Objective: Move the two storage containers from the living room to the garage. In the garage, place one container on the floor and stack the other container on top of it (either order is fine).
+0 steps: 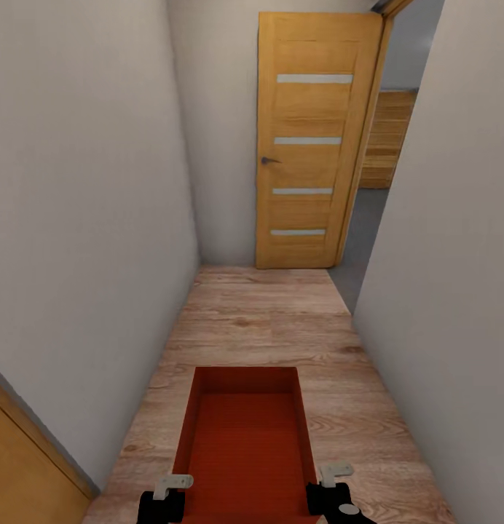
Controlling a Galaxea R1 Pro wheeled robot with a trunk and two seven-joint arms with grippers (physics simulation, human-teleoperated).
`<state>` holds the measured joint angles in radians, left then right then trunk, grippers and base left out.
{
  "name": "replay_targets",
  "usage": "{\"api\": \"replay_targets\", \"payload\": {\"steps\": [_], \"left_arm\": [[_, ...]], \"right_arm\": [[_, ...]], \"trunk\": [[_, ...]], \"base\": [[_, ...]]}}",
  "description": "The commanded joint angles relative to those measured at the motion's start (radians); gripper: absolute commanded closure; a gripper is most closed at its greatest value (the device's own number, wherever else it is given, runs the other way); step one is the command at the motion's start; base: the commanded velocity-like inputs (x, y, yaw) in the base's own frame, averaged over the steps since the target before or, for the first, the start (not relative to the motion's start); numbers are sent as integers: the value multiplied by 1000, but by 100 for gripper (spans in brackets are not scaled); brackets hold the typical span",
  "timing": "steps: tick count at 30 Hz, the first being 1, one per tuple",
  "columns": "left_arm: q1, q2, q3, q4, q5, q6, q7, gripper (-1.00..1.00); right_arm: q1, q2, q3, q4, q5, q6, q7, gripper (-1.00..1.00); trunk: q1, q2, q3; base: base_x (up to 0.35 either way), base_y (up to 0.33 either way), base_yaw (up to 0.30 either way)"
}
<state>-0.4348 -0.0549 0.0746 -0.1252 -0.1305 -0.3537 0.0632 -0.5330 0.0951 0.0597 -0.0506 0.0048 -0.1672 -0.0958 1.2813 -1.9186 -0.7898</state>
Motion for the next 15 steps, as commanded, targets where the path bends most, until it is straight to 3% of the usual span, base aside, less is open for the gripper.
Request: {"api": "replay_targets", "payload": {"steps": [1,15], "left_arm": [[-1,0,30,-1,-12,-4,14,100],[-1,0,31,-1,-12,-4,14,100]], "right_arm": [[-1,0,-1,2,-3,-3,-9,100],[-1,0,-1,2,-3,-3,-9,100]], "trunk": [[0,0,-1],[0,0,-1]], "base": [[345,0,-41],[345,0,-5]]}}
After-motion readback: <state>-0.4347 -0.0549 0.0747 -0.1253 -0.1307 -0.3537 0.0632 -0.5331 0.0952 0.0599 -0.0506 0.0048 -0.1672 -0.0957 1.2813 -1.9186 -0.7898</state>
